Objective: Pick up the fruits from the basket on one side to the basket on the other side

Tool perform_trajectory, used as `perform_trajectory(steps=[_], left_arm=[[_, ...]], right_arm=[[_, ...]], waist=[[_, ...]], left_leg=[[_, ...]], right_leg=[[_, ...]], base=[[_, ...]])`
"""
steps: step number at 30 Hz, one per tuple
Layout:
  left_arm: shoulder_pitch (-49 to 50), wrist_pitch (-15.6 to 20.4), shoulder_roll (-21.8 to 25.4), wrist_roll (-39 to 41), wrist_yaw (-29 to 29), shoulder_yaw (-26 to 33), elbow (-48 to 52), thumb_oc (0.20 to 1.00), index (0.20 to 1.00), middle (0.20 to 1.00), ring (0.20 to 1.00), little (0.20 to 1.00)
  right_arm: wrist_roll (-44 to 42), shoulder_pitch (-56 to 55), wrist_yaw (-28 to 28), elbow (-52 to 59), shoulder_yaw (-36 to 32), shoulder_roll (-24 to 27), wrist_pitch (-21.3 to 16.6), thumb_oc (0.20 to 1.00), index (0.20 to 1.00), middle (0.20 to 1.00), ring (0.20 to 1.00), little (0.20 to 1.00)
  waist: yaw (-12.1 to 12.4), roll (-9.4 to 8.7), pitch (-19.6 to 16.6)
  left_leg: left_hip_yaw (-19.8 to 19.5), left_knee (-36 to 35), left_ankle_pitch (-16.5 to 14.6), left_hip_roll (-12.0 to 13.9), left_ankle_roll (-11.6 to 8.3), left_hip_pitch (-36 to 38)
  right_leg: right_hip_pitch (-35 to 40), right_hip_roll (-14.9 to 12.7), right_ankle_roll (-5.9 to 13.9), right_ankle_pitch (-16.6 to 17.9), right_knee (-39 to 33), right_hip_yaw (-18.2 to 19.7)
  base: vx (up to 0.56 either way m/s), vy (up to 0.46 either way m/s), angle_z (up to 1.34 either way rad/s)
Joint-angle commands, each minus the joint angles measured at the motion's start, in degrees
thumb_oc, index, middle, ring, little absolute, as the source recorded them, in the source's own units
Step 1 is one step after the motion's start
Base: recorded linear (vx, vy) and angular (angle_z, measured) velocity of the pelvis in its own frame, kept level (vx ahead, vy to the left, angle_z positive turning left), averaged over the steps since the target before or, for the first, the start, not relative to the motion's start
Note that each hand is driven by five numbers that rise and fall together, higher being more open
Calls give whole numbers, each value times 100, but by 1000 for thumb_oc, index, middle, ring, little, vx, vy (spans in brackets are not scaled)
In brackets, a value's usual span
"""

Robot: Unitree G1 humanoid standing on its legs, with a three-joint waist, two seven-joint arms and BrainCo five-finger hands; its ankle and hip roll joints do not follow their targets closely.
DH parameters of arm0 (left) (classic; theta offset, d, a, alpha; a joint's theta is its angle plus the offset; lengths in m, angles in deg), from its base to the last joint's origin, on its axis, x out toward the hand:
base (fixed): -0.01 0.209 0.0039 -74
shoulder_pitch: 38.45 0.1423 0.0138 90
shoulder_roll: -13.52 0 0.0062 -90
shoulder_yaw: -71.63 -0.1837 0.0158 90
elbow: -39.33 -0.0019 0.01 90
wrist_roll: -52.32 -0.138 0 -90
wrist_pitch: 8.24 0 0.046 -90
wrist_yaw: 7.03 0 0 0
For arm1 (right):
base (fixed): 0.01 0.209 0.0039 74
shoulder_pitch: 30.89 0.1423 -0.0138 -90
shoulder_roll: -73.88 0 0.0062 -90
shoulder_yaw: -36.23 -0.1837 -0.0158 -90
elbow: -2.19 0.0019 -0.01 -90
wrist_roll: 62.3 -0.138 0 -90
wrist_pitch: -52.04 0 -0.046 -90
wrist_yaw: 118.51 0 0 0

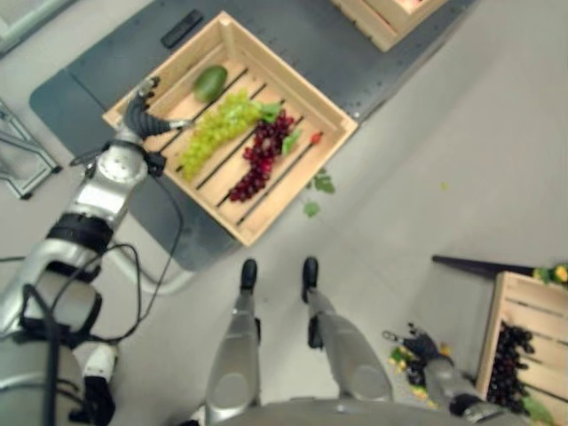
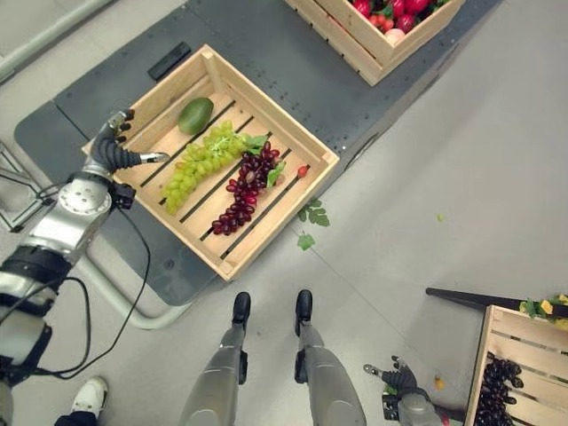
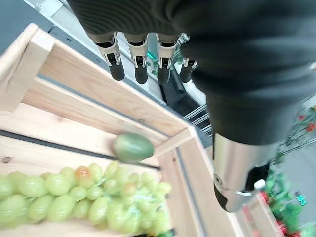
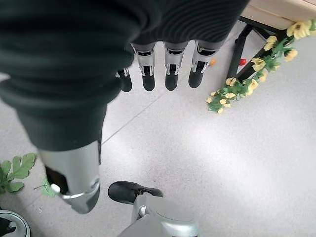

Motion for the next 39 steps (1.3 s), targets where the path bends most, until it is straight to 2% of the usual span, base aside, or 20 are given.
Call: perform_trajectory(steps=[1, 15, 29, 39], left_arm=[[-697, 99, -40, -341, 15, 107, -325, 1000, 1000, 1000, 1000, 1000], [-1063, -41, -532, -830, 196, -152, -1114, 1000, 1000, 1000, 1000, 1000], [-1290, -211, -606, -913, 469, -70, -2072, 1000, 1000, 1000, 1000, 1000], [-1115, -271, -496, -941, 639, 153, -2304, 1000, 1000, 1000, 1000, 1000]], right_arm=[[-134, -157, -109, 67, 205, 251, -58, 1000, 1000, 1000, 1000, 1000], [-187, -119, -215, 296, 354, 258, -148, 1000, 1000, 1000, 1000, 1000], [-227, -108, -396, 503, 469, 311, -283, 1000, 1000, 1000, 1000, 1000], [-242, -143, -453, 607, 510, 333, -370, 1000, 1000, 1000, 1000, 1000]], waist=[[-121, 46, -61], [-328, 91, 138], [-502, 37, 366], [-495, -38, 418]], left_leg=[[145, 136, -40, -259, 196, -305], [347, 143, -43, -293, 237, -468], [470, 192, -78, -273, 256, -669], [478, 178, -94, -275, 261, -745]], right_leg=[[-299, -288, 708, -327, 483, 177], [-581, -267, 712, -189, 442, 483], [-879, -166, 694, -119, 435, 691], [-1003, -125, 688, -69, 407, 766]], base=[[-4, 40, -7], [-2, 25, -13], [10, 6, -10], [10, -3, -8]])
